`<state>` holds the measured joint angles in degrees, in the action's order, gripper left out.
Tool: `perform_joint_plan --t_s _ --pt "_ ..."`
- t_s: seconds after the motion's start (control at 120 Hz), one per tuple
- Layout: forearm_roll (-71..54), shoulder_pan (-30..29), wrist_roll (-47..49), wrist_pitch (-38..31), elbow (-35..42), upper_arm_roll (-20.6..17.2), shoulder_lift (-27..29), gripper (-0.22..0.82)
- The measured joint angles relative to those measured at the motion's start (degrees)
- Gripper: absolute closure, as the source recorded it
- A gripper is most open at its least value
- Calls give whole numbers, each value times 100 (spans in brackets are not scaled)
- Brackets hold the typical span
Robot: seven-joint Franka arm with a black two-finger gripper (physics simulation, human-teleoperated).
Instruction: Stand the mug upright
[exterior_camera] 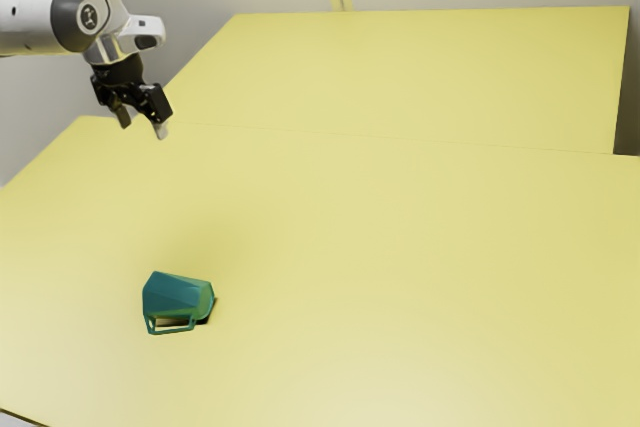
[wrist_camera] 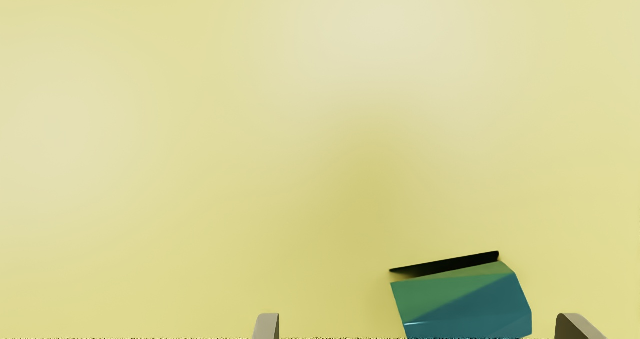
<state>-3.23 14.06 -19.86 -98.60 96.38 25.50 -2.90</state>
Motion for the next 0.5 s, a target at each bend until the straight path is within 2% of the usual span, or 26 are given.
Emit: perform_joint_plan --t_s 0.192,0.325,0.5 --pt "481 -129 67 -37 343 41 -11 0" --pt "1201 -601 4 -223 1025 35 -21 0" --pt "1662 -993 -156 -419 1410 27 -107 0"
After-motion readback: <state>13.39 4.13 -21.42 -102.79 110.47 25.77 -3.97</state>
